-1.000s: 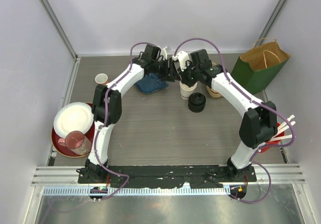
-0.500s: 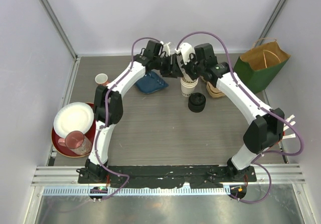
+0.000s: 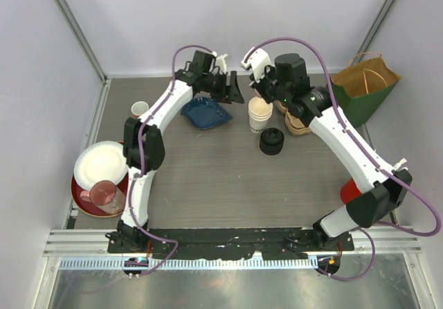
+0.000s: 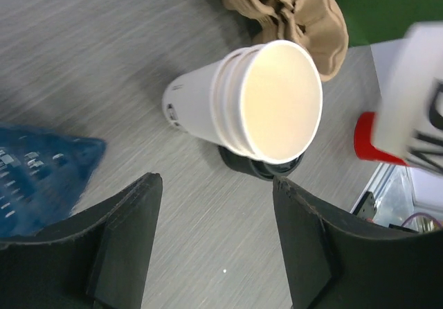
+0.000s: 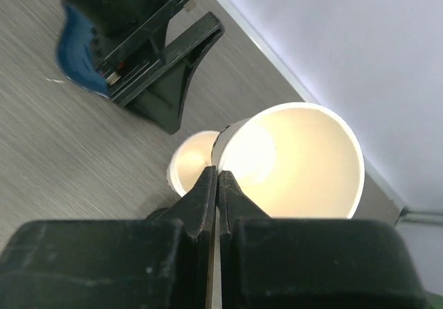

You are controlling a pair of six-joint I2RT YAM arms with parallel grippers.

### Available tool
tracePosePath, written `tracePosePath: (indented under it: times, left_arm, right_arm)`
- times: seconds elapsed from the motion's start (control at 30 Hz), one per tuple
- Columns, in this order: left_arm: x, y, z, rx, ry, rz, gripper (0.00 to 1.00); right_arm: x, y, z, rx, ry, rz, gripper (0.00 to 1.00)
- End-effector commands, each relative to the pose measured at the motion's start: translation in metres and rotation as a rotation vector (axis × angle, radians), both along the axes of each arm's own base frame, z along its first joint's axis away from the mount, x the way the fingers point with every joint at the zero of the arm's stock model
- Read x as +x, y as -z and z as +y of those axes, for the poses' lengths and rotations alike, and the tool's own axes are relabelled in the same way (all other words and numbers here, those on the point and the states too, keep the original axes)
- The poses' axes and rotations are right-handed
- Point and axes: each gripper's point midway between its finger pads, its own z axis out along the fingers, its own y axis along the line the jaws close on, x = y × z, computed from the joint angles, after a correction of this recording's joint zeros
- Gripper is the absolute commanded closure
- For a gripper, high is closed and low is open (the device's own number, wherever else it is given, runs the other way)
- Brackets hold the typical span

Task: Pack the takeout coffee

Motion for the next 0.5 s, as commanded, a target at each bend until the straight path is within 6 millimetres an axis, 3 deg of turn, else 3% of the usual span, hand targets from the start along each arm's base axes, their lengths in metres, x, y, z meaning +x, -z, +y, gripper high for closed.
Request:
tracePosePath:
  times: [0.0, 0.03, 0.07, 0.1, 0.13, 0.17, 0.2, 0.27, 0.3, 0.37, 0.4, 0.43, 0.47]
  left_arm:
    - [0.013, -0.085, 0.064, -0.029, -0.088, -0.164, 0.29]
    - [0.013, -0.083, 0.077, -0.026, -0.107, -0.15, 0.28]
    - [0.009, -0.097, 0.088, -0.038, -0.117, -0.168, 0.27]
    - [0.016, -0.101, 0.114, -0.033, -0.162, -0.173, 0.27]
    - [0.014, -0.096, 0.128, -0.019, -0.184, -0.156, 0.25]
    - [0.01, -0.109, 0.141, -0.016, -0.205, -0.183, 0.25]
    - [0.016, -0.111, 0.169, -0.002, -0.253, -0.195, 0.25]
    - [0.012, -0.11, 0.196, 0.016, -0.295, -0.19, 0.25]
    - [0.009, -0.121, 0.218, 0.026, -0.327, -0.226, 0.25]
    - [0.003, -0.116, 0.237, 0.047, -0.354, -0.223, 0.24]
    - [-0.004, -0.124, 0.245, 0.054, -0.365, -0.244, 0.24]
    - [-0.007, -0.115, 0.262, 0.074, -0.389, -0.23, 0.24]
    - [-0.011, -0.115, 0.266, 0.082, -0.395, -0.232, 0.23]
  right_arm:
    - [-0.029, -0.062, 0.026, 0.029, -0.072, -0.153, 0.99]
    - [-0.039, -0.063, 0.04, 0.034, -0.115, -0.151, 0.99]
    - [-0.047, -0.061, 0.051, 0.041, -0.156, -0.137, 0.99]
    - [-0.056, -0.056, 0.066, 0.05, -0.213, -0.117, 0.99]
    - [-0.071, -0.051, 0.088, 0.047, -0.277, -0.102, 0.99]
    - [-0.08, -0.045, 0.098, 0.04, -0.311, -0.085, 0.99]
    - [-0.083, -0.029, 0.112, 0.013, -0.343, -0.058, 0.99]
    - [-0.105, -0.01, 0.144, -0.012, -0.439, -0.013, 0.99]
    - [-0.109, 0.007, 0.159, -0.034, -0.471, 0.022, 0.99]
    - [-0.123, 0.025, 0.182, -0.048, -0.536, 0.06, 0.99]
    - [-0.123, 0.045, 0.193, -0.067, -0.555, 0.094, 0.99]
    - [-0.125, 0.052, 0.201, -0.069, -0.569, 0.107, 0.99]
    - [-0.128, 0.058, 0.208, -0.076, -0.585, 0.118, 0.99]
